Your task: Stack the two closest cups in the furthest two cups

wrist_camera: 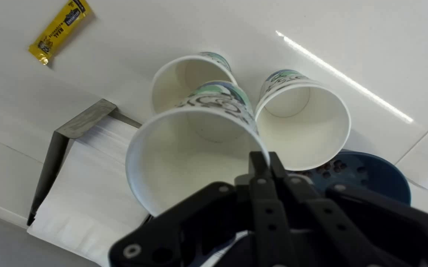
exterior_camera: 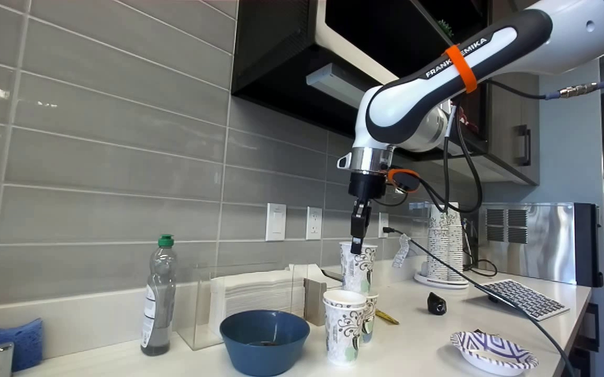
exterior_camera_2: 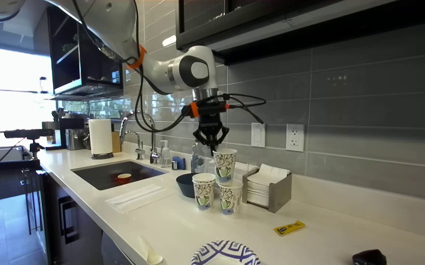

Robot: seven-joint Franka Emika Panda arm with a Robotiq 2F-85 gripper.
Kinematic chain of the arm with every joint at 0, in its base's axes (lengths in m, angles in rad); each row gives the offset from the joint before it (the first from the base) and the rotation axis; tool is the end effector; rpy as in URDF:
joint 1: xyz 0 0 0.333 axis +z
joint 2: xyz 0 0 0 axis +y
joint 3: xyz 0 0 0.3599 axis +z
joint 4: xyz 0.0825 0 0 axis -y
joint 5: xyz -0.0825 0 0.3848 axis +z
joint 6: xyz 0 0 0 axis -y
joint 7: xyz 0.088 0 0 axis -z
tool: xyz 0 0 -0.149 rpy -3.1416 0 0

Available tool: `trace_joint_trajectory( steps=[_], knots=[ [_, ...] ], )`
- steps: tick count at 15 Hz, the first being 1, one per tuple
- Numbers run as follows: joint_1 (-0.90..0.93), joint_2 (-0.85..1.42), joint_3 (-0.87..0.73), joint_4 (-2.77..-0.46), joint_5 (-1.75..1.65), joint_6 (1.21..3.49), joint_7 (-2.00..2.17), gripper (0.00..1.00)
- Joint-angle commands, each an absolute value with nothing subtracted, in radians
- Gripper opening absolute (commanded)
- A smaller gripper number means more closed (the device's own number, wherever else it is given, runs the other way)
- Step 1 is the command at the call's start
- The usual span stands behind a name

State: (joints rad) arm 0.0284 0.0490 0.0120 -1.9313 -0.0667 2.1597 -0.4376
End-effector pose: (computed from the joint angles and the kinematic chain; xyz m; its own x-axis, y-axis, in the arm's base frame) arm 0.5988 0.0191 0.4801 0.8604 0.4914 0.1350 0.4763 -0.8696 0.1300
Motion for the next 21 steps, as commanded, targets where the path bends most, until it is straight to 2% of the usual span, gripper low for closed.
trace_joint_trajectory(
  steps=[1,18,19,20,21],
  knots=[
    [0.018,0.074,0.013,-1.904,-0.077,2.166,-0.443,0.01],
    [0.005,0.093,0.007,-1.901,-0.076,2.166,-0.441,0.01],
    [0.006,0.096,0.007,-1.902,-0.079,2.17,-0.438,0.28],
    [0.006,0.098,0.007,-1.902,-0.08,2.168,-0.439,0.29],
    [0.006,0.098,0.007,-1.902,-0.078,2.166,-0.44,0.34]
  ],
)
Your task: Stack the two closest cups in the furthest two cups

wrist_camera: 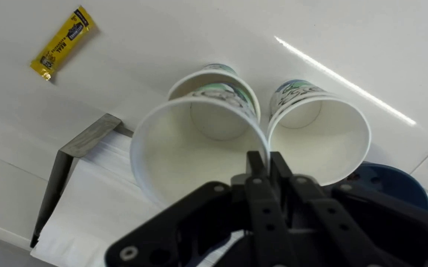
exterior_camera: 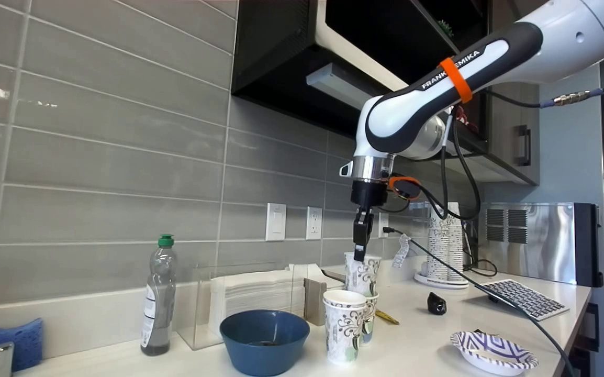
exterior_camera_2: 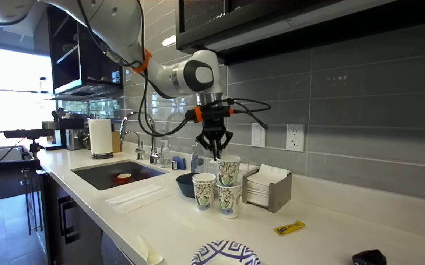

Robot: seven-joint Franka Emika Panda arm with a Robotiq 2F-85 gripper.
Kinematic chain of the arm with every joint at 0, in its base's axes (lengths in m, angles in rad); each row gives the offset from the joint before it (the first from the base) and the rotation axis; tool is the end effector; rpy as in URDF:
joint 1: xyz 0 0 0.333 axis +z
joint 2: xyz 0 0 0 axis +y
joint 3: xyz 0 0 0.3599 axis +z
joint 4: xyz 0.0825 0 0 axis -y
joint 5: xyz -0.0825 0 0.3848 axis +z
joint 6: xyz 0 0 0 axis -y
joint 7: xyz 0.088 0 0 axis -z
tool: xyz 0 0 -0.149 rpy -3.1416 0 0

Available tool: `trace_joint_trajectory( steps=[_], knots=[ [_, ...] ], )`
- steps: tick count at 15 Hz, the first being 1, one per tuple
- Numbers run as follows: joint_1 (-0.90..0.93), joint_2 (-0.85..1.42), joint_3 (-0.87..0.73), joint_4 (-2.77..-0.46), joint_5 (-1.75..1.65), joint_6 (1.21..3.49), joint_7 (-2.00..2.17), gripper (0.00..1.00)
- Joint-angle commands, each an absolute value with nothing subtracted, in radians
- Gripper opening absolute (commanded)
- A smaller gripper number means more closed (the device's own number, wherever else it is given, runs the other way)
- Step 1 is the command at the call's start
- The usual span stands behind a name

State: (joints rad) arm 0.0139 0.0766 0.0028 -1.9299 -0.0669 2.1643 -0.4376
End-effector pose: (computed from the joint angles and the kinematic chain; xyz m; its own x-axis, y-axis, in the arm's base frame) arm 0.6039 0.0051 0.4647 0.8743 0.4713 0.1157 0.4586 -0.8804 0.1208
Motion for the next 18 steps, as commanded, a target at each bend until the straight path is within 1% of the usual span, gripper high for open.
trace_joint_trajectory(
  steps=[1,9,10,14,18],
  knots=[
    [0.006,0.096,0.008,-1.903,-0.077,2.165,-0.44,0.42],
    [0.014,0.03,0.014,-1.963,-0.08,2.163,-0.42,0.97],
    [0.016,0.013,0.015,-1.978,-0.083,2.167,-0.416,1.0],
    [0.019,-0.047,0.018,-2.033,-0.086,2.173,-0.389,1.0],
    [0.018,-0.131,0.01,-2.157,-0.047,2.195,-0.372,1.0]
  ],
)
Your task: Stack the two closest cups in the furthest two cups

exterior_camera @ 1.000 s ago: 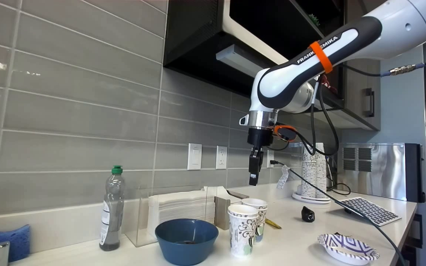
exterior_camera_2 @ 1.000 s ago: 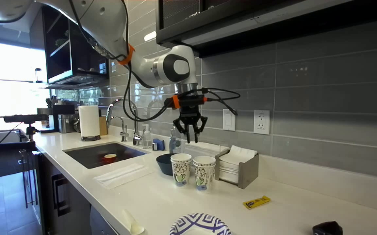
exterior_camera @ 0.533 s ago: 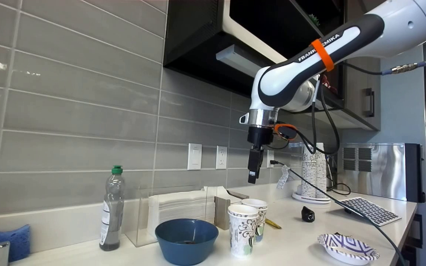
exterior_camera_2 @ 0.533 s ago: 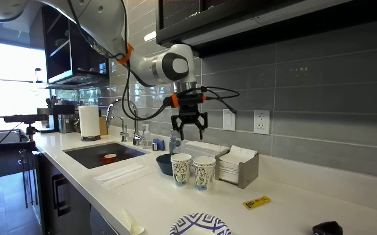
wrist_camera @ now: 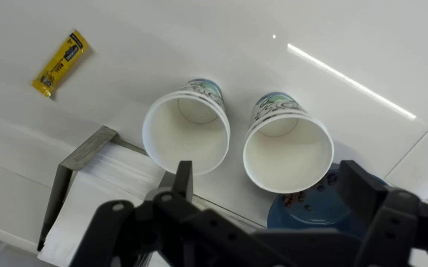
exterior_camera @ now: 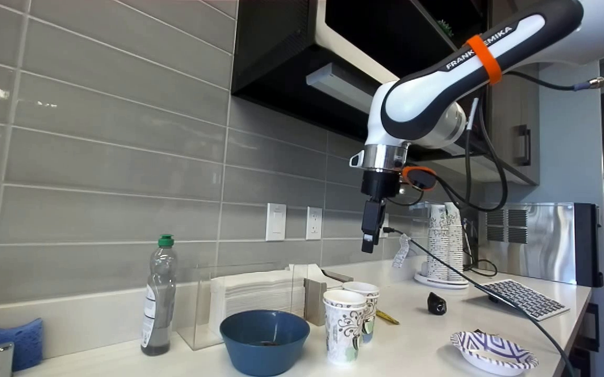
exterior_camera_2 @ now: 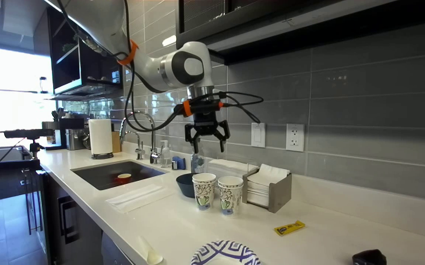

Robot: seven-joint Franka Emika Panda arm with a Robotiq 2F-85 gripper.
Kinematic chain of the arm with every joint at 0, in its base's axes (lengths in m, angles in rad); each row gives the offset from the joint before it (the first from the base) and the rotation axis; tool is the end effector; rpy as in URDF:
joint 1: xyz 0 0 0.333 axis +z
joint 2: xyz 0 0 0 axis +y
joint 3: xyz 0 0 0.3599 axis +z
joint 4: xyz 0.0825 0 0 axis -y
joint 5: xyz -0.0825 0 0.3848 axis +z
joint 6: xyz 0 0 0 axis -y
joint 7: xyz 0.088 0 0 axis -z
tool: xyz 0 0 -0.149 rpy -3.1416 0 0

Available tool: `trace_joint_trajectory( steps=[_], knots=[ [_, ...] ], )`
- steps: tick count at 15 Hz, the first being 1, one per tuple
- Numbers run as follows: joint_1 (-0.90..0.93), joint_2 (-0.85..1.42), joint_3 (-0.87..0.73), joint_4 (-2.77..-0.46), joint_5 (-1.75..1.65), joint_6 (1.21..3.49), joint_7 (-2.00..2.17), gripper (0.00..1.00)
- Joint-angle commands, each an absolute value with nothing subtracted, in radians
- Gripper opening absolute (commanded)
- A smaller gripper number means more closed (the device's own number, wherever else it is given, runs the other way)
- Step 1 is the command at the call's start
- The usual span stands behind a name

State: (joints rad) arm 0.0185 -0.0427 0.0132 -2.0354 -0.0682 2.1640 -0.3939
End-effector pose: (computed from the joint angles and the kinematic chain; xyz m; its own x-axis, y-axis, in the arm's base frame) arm 0.5640 0.0129 0.4821 0.8850 0.4464 0.1322 0.4323 -0.8933 0.1229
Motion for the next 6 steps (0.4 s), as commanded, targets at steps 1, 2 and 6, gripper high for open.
trace_joint_trajectory(
  steps=[1,2,6],
  knots=[
    [0.022,-0.161,0.007,-2.207,-0.017,2.229,-0.397,1.0],
    [0.025,-0.186,0.004,-2.252,0.002,2.263,-0.41,1.0],
    [0.027,-0.15,0.004,-2.214,-0.03,2.236,-0.389,1.0]
  ],
)
